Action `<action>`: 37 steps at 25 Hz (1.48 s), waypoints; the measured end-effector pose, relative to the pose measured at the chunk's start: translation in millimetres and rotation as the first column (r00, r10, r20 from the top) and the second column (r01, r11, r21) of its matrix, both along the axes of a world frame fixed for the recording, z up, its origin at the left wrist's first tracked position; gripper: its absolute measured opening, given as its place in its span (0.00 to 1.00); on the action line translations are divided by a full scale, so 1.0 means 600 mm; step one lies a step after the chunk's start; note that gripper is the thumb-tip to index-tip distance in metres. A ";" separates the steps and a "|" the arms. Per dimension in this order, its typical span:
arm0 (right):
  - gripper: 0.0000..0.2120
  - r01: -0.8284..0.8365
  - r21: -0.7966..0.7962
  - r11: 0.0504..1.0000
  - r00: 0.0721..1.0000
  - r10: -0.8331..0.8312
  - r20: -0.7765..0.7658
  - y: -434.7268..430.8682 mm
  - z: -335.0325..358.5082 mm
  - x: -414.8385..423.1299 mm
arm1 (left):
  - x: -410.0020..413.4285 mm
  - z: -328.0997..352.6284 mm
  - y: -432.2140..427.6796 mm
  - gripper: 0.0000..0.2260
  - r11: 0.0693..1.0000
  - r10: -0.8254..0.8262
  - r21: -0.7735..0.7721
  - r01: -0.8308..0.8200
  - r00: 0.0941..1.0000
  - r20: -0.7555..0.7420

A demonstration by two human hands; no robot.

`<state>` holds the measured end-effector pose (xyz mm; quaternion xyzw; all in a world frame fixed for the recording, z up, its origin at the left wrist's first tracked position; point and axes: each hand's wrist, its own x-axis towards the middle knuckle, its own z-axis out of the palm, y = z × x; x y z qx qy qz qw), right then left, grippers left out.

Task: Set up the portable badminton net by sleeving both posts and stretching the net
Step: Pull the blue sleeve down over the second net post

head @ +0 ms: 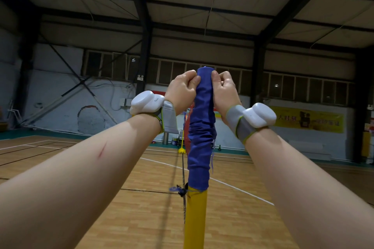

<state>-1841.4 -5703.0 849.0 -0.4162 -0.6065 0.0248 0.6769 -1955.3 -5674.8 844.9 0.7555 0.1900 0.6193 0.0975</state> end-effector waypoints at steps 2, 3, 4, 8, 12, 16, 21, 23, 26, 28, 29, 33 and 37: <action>0.13 -0.011 0.038 0.999 1.000 0.011 0.007 0.002 -0.004 -0.003 | -0.004 -0.004 0.003 0.17 1.000 0.022 0.012 -0.021 0.999 -0.035; 0.14 -0.012 0.053 0.999 1.000 0.011 0.008 0.000 -0.005 -0.003 | -0.004 -0.005 0.002 0.17 0.999 0.028 0.019 -0.027 0.998 -0.048; 0.14 -0.013 0.066 0.998 1.000 0.013 0.008 -0.004 -0.005 -0.001 | -0.004 -0.007 0.000 0.17 0.999 0.024 0.023 -0.023 0.998 -0.058; 0.12 0.019 0.082 0.996 0.997 -0.025 0.067 -0.019 -0.022 0.010 | -0.003 -0.023 -0.005 0.16 0.999 -0.022 0.021 0.024 0.997 -0.077; 0.10 0.006 0.042 0.999 0.995 -0.011 0.099 -0.029 -0.055 0.015 | -0.003 -0.058 -0.002 0.12 0.999 -0.033 -0.020 0.031 0.996 -0.084; 0.10 0.019 0.029 0.999 0.990 -0.023 0.138 -0.032 -0.082 0.016 | -0.008 -0.084 -0.004 0.10 1.000 -0.029 0.001 0.030 0.995 -0.098; 0.10 0.022 0.046 0.999 0.986 -0.029 0.166 -0.041 -0.097 0.013 | -0.013 -0.102 -0.007 0.13 0.998 -0.041 -0.052 0.037 0.997 -0.072; 0.11 0.020 0.037 0.999 0.983 -0.027 0.182 -0.044 -0.096 0.017 | -0.014 -0.096 -0.011 0.13 0.997 -0.038 -0.069 0.033 0.996 -0.075; 0.11 0.027 0.003 1.000 0.980 -0.027 0.198 -0.049 -0.086 0.022 | -0.011 -0.074 -0.020 0.07 0.995 -0.011 -0.098 0.011 1.000 -0.003; 0.11 0.017 -0.025 1.000 0.991 -0.014 0.131 -0.049 -0.076 0.025 | -0.009 -0.057 -0.027 0.06 0.997 0.003 -0.077 -0.001 1.000 0.030; 0.10 -0.004 -0.031 1.000 0.998 0.005 0.063 -0.049 -0.070 0.026 | -0.009 -0.048 -0.030 0.08 0.998 0.015 -0.067 -0.012 0.999 0.044; 0.14 0.099 -0.025 0.995 0.995 -0.100 -0.008 -0.037 -0.039 0.033 | -0.008 -0.020 -0.031 0.05 0.996 0.052 -0.084 -0.042 0.991 0.125; 0.13 0.091 0.002 0.996 0.995 -0.091 -0.041 -0.031 -0.003 0.014 | 0.007 -0.007 -0.020 0.09 0.995 0.044 -0.092 -0.032 0.990 0.134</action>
